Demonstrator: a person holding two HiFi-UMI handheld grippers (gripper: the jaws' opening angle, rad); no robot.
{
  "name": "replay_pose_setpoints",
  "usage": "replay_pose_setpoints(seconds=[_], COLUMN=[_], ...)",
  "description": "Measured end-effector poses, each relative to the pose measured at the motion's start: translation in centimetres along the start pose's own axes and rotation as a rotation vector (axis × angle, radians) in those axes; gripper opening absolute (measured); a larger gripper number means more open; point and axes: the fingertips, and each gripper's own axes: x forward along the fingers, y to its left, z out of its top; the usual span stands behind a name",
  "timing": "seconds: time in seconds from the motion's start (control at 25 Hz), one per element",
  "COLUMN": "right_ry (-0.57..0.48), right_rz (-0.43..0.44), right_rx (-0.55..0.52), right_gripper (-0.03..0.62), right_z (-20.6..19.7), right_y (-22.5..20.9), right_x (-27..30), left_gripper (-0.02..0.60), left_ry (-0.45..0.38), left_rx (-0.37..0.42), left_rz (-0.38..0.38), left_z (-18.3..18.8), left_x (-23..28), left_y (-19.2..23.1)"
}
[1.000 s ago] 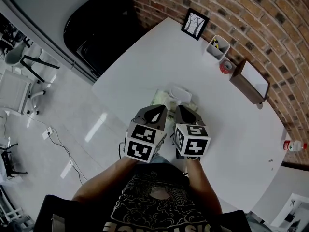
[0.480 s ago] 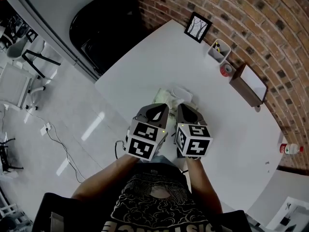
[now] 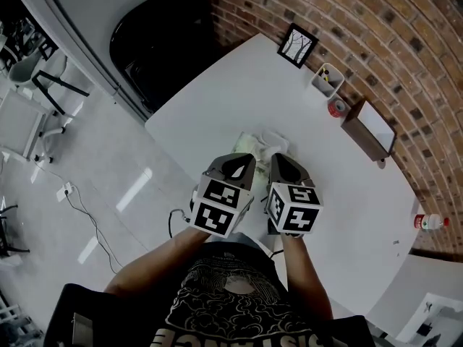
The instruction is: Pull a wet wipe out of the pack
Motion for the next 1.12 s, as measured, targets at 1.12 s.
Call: replay_pose_setpoints(seconds=[1.12], right_ry=[-0.130], right_rz=[-0.103], right_rx=[0.005], right_gripper=[0.017], right_z=[2.5], right_y=[2.3], right_x=[-5.3], left_gripper=[0.012], left_ry=[-0.042], left_rx=[0.049], left_rz=[-0.085], left_z=[0.1], left_x=[-4.0], left_y=[-1.3])
